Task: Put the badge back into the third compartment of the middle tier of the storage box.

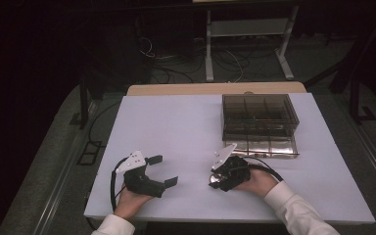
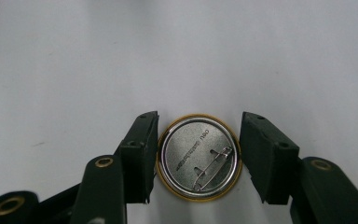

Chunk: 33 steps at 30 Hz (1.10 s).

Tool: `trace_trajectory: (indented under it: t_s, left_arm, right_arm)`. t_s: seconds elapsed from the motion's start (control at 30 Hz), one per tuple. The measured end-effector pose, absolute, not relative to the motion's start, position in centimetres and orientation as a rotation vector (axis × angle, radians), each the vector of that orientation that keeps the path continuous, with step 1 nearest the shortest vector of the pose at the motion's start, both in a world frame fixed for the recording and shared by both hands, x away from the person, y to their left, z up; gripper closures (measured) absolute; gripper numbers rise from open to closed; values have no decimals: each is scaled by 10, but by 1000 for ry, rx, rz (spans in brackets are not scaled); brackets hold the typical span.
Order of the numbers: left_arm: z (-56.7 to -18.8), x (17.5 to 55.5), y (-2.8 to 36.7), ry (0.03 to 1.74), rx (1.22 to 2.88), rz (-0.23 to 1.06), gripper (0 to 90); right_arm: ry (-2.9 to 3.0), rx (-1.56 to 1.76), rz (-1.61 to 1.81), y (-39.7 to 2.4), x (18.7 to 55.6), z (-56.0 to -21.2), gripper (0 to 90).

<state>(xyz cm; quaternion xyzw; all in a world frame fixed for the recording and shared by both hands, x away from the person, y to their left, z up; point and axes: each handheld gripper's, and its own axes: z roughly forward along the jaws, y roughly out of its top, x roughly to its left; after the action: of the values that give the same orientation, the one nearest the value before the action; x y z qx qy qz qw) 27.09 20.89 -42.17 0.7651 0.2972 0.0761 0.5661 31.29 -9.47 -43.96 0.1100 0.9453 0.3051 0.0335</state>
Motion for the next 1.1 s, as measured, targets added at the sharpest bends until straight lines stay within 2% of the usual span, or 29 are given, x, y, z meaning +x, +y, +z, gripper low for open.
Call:
trace_trajectory:
  t_s: [1.1]
  left_arm:
    - [-422, 272, 208, 697, 1801, 178, 0]
  right_arm:
    - [2882, 421, 1090, -111, 312, -414, 468]
